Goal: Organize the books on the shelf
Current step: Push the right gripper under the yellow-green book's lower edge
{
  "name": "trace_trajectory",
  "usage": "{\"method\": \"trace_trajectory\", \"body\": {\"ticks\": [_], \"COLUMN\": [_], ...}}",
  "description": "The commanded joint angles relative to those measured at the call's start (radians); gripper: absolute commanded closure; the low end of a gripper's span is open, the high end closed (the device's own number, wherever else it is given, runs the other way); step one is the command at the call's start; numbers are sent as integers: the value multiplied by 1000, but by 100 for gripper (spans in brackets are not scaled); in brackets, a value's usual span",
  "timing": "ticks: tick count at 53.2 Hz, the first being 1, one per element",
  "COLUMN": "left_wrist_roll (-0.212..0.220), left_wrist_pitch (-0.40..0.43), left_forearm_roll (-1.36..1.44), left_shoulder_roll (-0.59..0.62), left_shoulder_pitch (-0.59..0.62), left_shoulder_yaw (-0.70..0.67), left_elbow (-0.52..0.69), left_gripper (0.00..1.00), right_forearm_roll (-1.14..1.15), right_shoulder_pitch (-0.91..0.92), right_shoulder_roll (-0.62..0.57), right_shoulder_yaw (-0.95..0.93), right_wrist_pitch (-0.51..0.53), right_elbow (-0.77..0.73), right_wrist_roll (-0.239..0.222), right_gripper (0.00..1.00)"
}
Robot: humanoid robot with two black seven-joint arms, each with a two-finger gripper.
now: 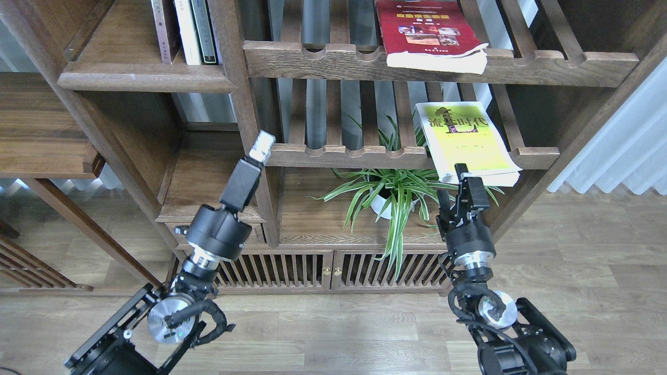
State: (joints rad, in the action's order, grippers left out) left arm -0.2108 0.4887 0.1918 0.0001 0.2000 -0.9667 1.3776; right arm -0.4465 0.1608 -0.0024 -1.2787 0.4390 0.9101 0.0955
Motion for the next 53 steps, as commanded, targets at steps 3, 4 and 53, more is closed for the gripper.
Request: {"method": "trace_trajectory", "body": {"ticks": [3, 4, 53], "left_wrist_roll": [16, 16, 44], "left_wrist_pitch": [0, 0, 0], "left_forearm_roll": [0, 0, 0], "left_shoulder_roll": [0, 0, 0], "left_shoulder_pitch": [-34, -34, -37], "left_shoulder_yaw": [-4, -6, 6], "left_elbow": [0, 0, 0], "left_gripper": [0, 0, 0], "right_forearm_roll": [-17, -18, -43], "right_shoulder_pitch": [19, 25, 210], "right_shoulder_roll": [-30, -30, -37], "right_shoulder_yaw": [-4, -4, -19], "right_wrist_pitch": [-54, -55, -152], "right_elbow": [-25, -34, -212], "right_wrist_roll": [-26, -26, -53], "right_gripper": [2, 2, 11]}}
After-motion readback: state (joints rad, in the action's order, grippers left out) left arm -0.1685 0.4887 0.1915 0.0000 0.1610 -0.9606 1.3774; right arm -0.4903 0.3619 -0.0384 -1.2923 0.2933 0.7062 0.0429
